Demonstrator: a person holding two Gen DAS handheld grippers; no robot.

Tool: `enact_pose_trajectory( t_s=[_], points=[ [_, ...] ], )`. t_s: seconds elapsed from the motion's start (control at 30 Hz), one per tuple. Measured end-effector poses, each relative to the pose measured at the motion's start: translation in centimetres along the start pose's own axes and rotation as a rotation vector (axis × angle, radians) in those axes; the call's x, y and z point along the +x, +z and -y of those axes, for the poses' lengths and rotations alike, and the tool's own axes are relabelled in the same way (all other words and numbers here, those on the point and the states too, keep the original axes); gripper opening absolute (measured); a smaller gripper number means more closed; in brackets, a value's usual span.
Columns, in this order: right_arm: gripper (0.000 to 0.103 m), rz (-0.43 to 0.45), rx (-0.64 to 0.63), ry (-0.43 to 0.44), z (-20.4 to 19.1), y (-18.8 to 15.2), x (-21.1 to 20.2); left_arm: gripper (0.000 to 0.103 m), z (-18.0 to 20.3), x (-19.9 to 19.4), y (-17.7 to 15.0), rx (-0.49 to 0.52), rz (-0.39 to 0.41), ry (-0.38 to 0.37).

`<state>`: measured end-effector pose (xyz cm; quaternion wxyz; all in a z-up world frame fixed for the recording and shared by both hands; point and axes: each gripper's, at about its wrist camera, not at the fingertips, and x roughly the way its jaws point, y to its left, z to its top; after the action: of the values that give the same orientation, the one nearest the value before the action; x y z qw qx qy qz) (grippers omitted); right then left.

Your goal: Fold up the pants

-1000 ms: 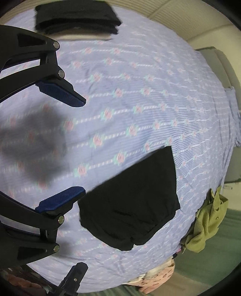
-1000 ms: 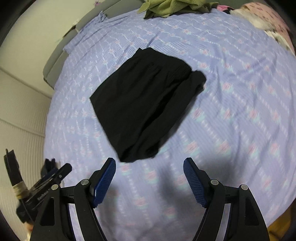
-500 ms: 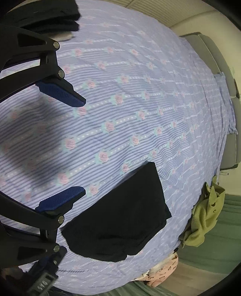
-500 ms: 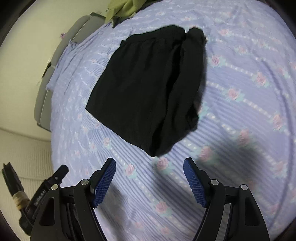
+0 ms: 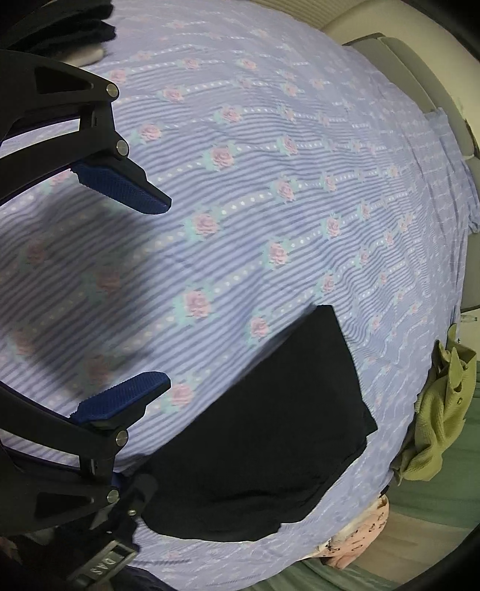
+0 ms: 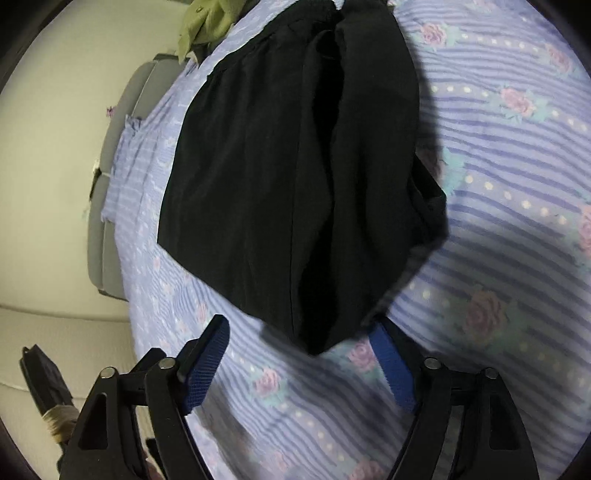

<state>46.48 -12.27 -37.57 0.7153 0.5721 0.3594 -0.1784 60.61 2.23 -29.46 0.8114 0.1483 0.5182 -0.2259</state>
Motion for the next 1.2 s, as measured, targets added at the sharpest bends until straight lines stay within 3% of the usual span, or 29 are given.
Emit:
enact_pose_trajectory(
  t_s=[0.1,0.2,0.37,0.47,0.67,0.77,0.83,0.87,0.9,1.0,1.07,1.13,1.2],
  points=[
    [0.091,0.022,-0.018,0.012,-0.6,-0.2,0.4,0.088,-0.6,0.9,1.6,-0.038,0.003,-0.077],
    [0.092,0.035,-0.04,0.028,-1.0,0.4,0.4,0.088,-0.9,2.0,3.9,-0.084,0.009,-0.196],
    [0.091,0.056,0.074,0.078,-0.3,2.4,0.5,0.087,-1.3,5.1,7.7,-0.199,-0.014,-0.298],
    [0.091,0.047,0.073,0.059,-0.8,2.4,0.6,0.084,-1.5,7.2,9.1,-0.262,-0.031,-0.33],
    [0.088,0.027,0.001,0.007,-2.0,2.3,1.2,0.081,-0.6,9.9,9.7,-0.264,-0.047,-0.33],
    [0.087,0.017,-0.005,-0.015,-2.0,2.7,1.5,0.081,-1.1,10.6,9.6,-0.349,-0.037,-0.35],
    [0.087,0.007,0.001,-0.025,-2.1,3.0,2.0,0.072,-1.3,10.7,9.7,-0.391,-0.035,-0.358],
    [0.086,0.001,0.006,-0.027,-2.0,3.2,2.0,0.055,-1.3,10.7,9.8,-0.397,-0.038,-0.363],
    [0.081,-0.013,0.009,-0.041,-2.1,3.4,2.0,0.035,-1.3,10.6,9.9,-0.404,-0.046,-0.381],
    [0.058,-0.042,-0.006,-0.087,-1.9,3.6,1.7,0.014,-0.9,10.2,10.2,-0.409,-0.058,-0.432],
    [0.045,-0.067,-0.01,-0.09,-1.7,3.7,1.4,0.012,-0.1,9.0,10.7,-0.385,-0.045,-0.408],
    [0.023,-0.104,-0.018,-0.062,-1.8,4.2,0.8,0.011,0.4,7.5,11.0,-0.368,-0.023,-0.389],
    [0.016,-0.109,-0.04,-0.052,-2.4,4.6,-0.3,0.01,1.0,6.1,11.5,-0.349,-0.003,-0.366]
  ],
)
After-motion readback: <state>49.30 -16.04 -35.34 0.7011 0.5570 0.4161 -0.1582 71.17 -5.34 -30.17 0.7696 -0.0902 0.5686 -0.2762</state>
